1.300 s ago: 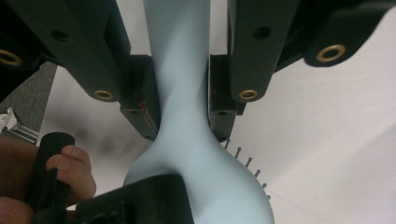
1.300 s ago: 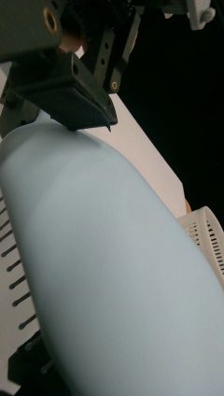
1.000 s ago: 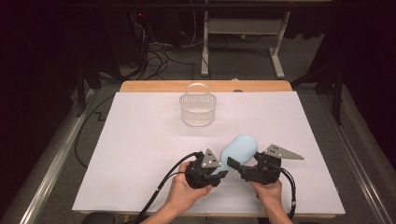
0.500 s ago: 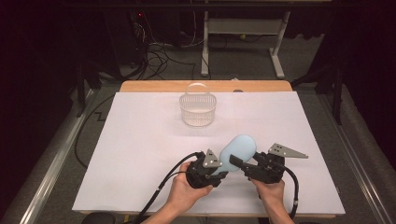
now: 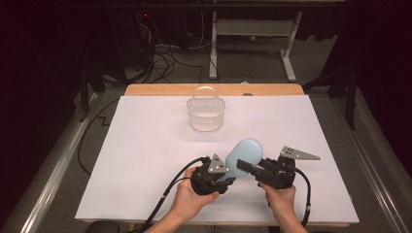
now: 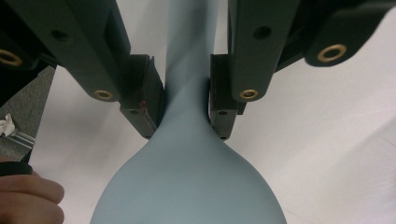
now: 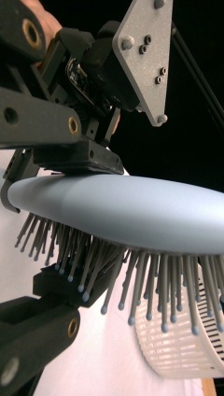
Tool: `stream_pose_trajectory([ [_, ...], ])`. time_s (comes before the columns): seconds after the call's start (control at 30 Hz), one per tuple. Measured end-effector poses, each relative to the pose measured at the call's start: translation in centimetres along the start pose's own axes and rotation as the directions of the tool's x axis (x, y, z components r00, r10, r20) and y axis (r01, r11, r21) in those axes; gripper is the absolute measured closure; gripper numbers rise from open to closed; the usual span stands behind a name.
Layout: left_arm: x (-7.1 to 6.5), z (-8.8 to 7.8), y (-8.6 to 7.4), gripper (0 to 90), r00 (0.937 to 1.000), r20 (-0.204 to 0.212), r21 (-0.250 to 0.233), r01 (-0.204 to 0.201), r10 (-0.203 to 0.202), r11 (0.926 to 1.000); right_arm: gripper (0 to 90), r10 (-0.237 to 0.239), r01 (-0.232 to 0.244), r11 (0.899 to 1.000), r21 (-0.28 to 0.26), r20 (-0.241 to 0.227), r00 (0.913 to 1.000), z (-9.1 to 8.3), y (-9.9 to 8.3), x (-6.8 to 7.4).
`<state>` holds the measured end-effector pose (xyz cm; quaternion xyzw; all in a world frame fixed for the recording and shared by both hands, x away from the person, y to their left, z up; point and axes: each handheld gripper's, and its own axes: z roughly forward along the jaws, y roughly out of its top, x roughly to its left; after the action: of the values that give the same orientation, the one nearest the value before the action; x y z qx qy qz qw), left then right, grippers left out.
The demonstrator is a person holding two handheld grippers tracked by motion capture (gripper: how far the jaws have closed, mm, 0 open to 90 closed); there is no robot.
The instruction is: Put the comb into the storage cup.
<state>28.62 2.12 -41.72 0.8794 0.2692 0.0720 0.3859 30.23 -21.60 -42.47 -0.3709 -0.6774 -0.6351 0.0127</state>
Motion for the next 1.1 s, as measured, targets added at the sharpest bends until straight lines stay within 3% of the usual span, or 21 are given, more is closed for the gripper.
stream_pose_trajectory([
  [0.23, 0.2, -0.2, 0.0, 66.0, 0.9995, 0.03, -0.014, 0.009, -0.009, 0.9999, 56.5, -0.016, 0.016, 1.0, 0.023, -0.004, 0.9999, 0.0, 0.4, 0.5],
  [0.6, 0.6, -0.7, -0.4, 52.2, 1.0, 0.007, 0.001, -0.002, 0.002, 1.0, 57.3, -0.038, 0.037, 0.998, 0.051, 0.007, 0.9993, 0.0, 1.5, 0.5],
  [0.67, 0.7, -0.7, -0.5, 51.0, 0.9999, 0.004, -0.007, 0.009, -0.009, 0.9999, 57.3, -0.042, 0.041, 0.998, 0.054, 0.009, 0.9991, 0.0, 1.6, 0.4],
  [0.7, 0.8, -0.8, -0.6, 43.0, 0.9999, -0.003, -0.004, 0.012, -0.012, 0.9999, 57.3, -0.044, 0.044, 0.997, 0.064, 0.012, 0.9989, 0.0, 1.8, 0.5],
  [1.1, 2.6, -1.7, -2.1, 29.5, 0.9971, -0.028, -0.04, 0.07, -0.071, 0.9968, 57.0, -0.061, 0.057, 0.993, 0.108, 0.036, 0.9975, -0.2, 2.8, 0.3],
])
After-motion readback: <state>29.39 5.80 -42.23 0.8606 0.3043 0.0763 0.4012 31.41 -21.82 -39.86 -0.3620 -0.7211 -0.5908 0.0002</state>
